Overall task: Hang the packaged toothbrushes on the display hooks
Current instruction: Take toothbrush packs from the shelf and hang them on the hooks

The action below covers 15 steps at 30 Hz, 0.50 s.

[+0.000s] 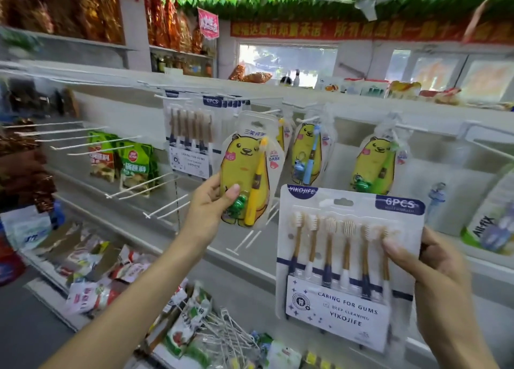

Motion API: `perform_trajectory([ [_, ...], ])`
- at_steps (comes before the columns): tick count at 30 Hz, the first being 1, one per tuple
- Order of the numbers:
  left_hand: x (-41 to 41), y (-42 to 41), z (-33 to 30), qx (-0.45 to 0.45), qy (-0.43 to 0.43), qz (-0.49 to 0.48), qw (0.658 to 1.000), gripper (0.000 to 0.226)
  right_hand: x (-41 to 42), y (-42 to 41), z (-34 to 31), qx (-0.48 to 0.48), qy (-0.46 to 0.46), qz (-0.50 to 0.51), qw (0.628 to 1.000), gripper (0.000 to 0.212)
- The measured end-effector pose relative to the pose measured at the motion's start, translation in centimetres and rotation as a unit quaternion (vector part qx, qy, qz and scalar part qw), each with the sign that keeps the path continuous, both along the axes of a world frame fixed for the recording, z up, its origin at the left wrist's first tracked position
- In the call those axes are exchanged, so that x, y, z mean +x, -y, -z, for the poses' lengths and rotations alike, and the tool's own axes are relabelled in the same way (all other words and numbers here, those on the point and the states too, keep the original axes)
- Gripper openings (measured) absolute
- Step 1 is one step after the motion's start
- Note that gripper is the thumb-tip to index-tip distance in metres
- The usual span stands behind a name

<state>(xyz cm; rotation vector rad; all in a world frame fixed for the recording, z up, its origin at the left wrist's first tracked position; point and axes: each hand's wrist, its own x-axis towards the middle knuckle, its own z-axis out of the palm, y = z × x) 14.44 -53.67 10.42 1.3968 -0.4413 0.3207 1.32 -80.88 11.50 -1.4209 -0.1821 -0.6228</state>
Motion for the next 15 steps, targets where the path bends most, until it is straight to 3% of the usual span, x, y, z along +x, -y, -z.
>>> perform_trajectory([
  [15,5.9,-3.6,-0.5,-0.001,-0.018,0.015,1.000,0.026,-3.2,-3.5,-0.2,0.011,-0.041,0.122,0.992,0.035],
])
